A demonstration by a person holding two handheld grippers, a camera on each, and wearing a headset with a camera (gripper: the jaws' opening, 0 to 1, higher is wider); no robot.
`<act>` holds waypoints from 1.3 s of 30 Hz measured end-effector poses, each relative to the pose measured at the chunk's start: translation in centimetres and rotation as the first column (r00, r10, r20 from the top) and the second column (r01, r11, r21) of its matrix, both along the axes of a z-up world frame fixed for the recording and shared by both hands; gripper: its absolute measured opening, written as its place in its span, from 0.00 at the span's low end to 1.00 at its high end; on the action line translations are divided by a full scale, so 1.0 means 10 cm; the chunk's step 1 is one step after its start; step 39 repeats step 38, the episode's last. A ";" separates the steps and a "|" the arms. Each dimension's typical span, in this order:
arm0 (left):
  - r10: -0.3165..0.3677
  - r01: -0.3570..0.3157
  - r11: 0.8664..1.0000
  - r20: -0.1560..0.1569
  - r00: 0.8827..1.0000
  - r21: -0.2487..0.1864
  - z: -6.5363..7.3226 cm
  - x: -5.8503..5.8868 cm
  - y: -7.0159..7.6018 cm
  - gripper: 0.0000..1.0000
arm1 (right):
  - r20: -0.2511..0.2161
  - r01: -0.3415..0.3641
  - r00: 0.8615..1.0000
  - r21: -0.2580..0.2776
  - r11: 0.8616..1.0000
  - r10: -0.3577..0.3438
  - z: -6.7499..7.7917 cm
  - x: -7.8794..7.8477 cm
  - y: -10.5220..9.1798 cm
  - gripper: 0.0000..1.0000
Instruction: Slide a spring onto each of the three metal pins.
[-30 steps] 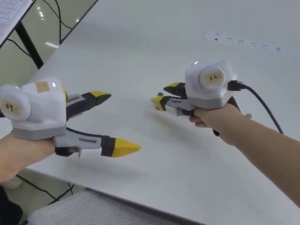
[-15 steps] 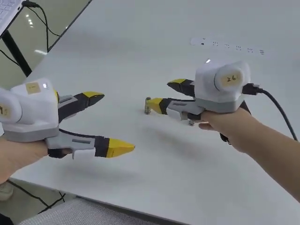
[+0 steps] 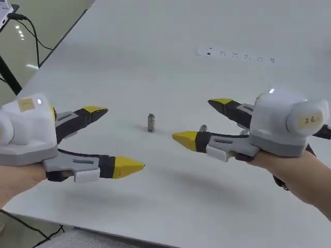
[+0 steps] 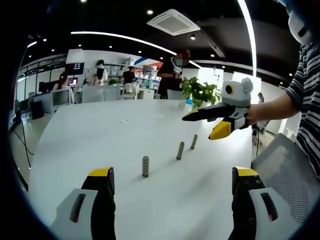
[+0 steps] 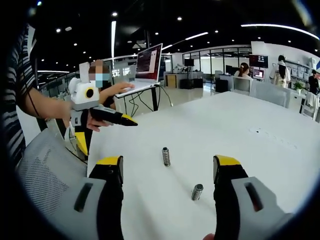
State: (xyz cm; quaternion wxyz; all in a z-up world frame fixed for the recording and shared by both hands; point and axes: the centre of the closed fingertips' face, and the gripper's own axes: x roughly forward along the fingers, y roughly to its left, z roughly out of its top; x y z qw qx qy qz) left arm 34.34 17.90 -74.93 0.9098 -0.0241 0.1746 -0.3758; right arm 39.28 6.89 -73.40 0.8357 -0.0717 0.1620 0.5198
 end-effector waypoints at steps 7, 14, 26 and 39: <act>0.000 0.000 1.000 0.027 1.000 -0.006 0.06 0.02 -0.02 0.97 | -0.028 0.120 0.992 0.054 0.991 -0.119 0.00 -0.06 -0.45 0.91; -0.018 0.018 1.000 0.029 0.999 0.008 0.09 0.01 -0.04 0.97 | -0.066 0.199 0.978 0.046 0.979 -0.196 -0.13 -0.15 -0.89 1.00; -0.035 0.034 0.999 0.038 0.999 0.022 0.17 0.02 -0.07 0.97 | -0.092 0.295 0.953 0.046 0.954 -0.290 -0.18 -0.30 -1.39 1.00; -0.024 0.024 0.999 0.018 1.000 0.022 0.17 -0.03 -0.04 0.97 | -0.096 0.273 0.956 -0.051 0.961 -0.277 -0.28 -0.39 -1.47 1.00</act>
